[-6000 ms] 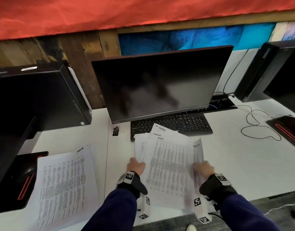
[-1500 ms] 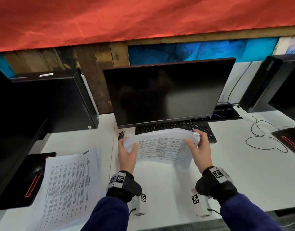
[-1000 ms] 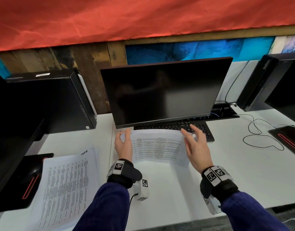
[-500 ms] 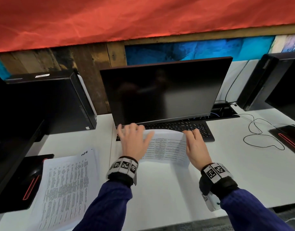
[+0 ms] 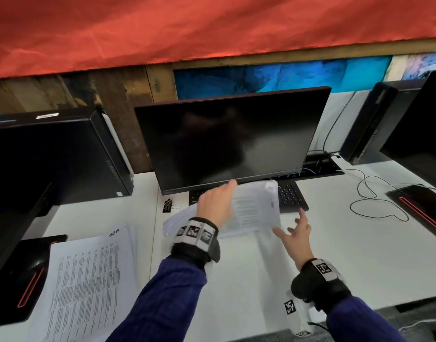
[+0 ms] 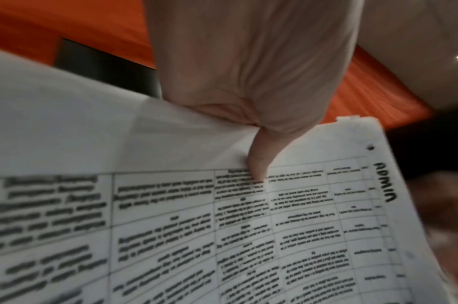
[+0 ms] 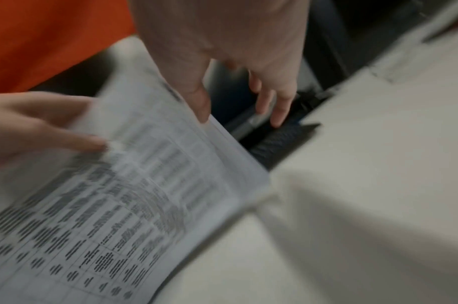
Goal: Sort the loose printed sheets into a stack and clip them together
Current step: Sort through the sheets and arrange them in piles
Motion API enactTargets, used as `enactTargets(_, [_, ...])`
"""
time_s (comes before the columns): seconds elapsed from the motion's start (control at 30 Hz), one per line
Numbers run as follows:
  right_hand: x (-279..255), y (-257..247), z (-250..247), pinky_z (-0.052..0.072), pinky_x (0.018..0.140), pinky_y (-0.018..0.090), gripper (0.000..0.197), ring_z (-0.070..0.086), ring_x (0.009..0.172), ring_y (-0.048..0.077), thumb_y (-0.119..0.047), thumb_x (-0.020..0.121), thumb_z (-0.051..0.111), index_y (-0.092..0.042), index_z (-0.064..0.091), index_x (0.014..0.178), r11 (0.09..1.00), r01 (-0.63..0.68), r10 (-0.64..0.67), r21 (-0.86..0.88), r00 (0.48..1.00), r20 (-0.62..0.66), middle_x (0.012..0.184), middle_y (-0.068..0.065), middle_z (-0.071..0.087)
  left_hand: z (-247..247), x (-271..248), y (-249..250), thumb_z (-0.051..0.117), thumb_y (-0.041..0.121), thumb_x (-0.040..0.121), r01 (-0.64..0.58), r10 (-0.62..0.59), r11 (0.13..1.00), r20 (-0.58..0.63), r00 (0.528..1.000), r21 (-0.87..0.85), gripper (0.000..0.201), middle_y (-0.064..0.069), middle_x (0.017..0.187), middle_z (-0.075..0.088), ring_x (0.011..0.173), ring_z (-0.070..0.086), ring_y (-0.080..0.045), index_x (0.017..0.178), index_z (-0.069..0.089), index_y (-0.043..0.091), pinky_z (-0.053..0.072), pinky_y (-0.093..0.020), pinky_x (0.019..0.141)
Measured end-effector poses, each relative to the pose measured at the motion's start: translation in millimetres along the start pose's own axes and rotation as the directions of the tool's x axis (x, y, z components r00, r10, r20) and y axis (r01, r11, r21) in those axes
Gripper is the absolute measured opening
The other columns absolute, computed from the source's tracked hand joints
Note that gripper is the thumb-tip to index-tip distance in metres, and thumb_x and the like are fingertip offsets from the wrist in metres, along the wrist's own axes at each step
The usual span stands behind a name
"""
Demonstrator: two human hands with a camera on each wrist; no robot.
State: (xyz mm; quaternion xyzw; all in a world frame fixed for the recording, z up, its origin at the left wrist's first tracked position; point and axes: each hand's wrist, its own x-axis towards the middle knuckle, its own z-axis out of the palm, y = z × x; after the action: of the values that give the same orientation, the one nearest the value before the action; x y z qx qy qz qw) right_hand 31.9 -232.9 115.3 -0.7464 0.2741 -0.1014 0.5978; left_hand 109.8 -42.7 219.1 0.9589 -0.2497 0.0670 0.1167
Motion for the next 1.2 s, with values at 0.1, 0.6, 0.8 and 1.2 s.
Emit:
enactTargets(0.1, [0.9, -4.2, 3.1, 0.037, 0.105, 0.047, 0.098, 0.047, 0.125, 0.022, -0.032, 0.065, 0.079, -0.032, 0.024, 0.146, 0.953, -0.177, 0.123, 0.247, 0.968, 0.219, 0.143, -0.001, 0.037, -20.1, -6.6, -28.5, 0.047, 0.012, 0.093, 0.152, -0.168, 0.901, -0.005, 0.986, -0.407, 0.028, -0.007, 0.099, 0.065, 0.092, 0.062, -0.030, 0.121, 0.044, 0.016, 0.049, -0.038, 0.076])
enactTargets(0.6, [-27.7, -69.6, 53.0, 0.051, 0.096, 0.047, 0.029, 0.066, 0.106, 0.026, -0.004, 0.081, 0.070, -0.018, 0.068, 0.107, 0.919, 0.114, -0.230, 0.378, 0.933, 0.276, 0.110, 0.005, 0.072, 37.3, -69.1, -26.0, 0.048, 0.011, 0.096, 0.134, -0.656, 0.310, -0.110, 0.747, -0.941, 0.028, 0.010, 0.100, 0.059, 0.088, 0.061, -0.004, 0.111, 0.034, 0.030, 0.047, -0.001, 0.062])
enactTargets(0.8, [-33.5, -65.6, 59.1, 0.044, 0.103, 0.032, 0.043, 0.054, 0.112, -0.003, -0.013, 0.088, 0.065, -0.027, 0.046, 0.125, 0.911, 0.354, -0.375, 0.210, 0.925, 0.069, 0.123, -0.006, 0.057, 57.5, -70.3, -41.4, 0.056, 0.010, 0.092, 0.220, -0.698, 0.245, -0.015, 0.716, -0.944, 0.027, 0.010, 0.095, 0.058, 0.079, 0.057, 0.004, 0.114, 0.042, 0.017, 0.043, 0.000, 0.054])
enactTargets(1.2, [-21.1, -91.6, 54.5, 0.039, 0.089, 0.015, 0.058, 0.052, 0.108, 0.009, 0.005, 0.089, 0.046, -0.023, 0.046, 0.141, 0.591, 0.726, -0.733, -0.352, 0.665, 0.142, 0.136, 0.009, 0.040, 67.7, -60.4, -58.0, 0.057, 0.014, 0.092, 0.246, -0.667, 0.259, 0.011, 0.745, -0.934, 0.027, 0.014, 0.090, 0.058, 0.078, 0.057, -0.001, 0.108, 0.043, 0.030, 0.044, -0.004, 0.060])
